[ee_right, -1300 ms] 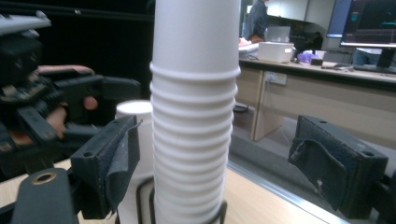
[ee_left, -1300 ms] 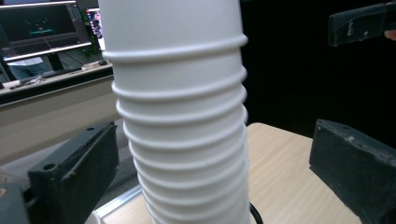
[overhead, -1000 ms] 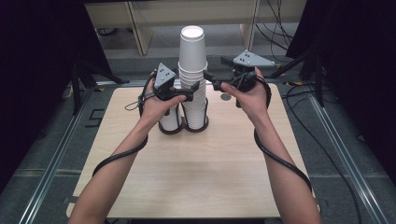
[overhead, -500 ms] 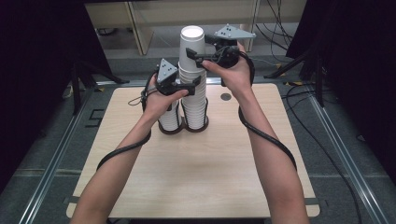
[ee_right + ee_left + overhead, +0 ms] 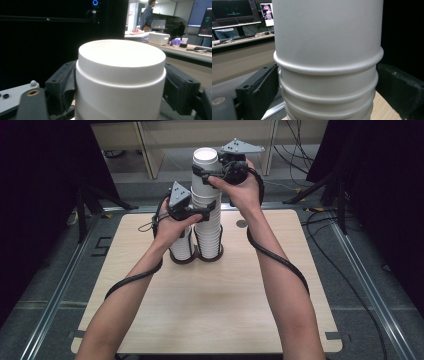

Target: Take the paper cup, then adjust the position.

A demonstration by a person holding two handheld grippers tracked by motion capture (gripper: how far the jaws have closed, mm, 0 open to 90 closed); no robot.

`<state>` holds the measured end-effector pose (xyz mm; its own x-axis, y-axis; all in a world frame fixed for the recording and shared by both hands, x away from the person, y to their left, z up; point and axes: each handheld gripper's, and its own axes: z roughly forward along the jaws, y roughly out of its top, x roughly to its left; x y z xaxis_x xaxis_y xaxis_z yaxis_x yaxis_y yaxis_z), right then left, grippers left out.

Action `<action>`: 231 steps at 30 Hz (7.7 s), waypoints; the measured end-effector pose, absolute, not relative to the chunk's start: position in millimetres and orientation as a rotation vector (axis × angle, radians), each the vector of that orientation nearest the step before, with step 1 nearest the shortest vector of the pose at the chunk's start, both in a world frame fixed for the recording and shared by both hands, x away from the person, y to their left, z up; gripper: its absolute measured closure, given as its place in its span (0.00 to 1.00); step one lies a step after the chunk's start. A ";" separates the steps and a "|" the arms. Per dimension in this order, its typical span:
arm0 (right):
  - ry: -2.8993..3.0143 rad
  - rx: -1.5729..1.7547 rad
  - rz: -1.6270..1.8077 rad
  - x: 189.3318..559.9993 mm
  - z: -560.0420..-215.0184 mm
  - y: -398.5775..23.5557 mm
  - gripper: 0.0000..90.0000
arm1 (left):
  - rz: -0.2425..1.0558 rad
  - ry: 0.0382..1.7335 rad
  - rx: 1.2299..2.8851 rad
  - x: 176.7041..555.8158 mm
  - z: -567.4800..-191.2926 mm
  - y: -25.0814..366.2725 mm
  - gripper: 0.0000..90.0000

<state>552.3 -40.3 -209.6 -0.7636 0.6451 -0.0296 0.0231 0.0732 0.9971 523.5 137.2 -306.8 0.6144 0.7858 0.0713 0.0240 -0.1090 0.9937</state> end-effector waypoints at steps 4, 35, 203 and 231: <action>1.891 0.671 1.751 552.3 -208.9 -42.3 0.26 | 0.741 0.698 1.562 523.4 -306.8 137.4 0.06; 1.799 0.648 1.818 546.9 -187.5 -43.7 0.28 | 0.737 0.707 1.569 523.2 -306.8 137.7 0.07; 1.896 0.672 1.938 416.7 -388.9 -98.4 0.28 | 0.584 0.591 1.681 362.1 -405.5 183.4 0.00; 1.983 0.696 1.968 397.3 -424.7 -89.1 0.28 | 0.418 0.574 1.779 358.3 -436.4 160.8 0.00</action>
